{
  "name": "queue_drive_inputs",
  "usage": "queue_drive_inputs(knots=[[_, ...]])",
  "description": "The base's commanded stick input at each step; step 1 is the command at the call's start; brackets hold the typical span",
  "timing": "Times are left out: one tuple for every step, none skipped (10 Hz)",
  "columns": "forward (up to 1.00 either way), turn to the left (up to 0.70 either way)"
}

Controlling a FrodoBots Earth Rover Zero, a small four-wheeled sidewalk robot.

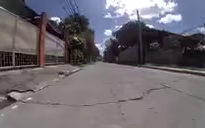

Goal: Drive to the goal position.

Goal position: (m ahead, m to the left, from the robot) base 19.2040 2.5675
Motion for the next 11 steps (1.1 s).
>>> queue_drive_inputs(knots=[[1.0, 0.0], [1.0, 0.0], [1.0, 0.0], [1.0, 0.0], [1.0, 0.0], [1.0, 0.0], [1.0, 0.0], [1.0, 0.0], [1.0, 0.0], [1.0, 0.0], [1.0, 0.0]])
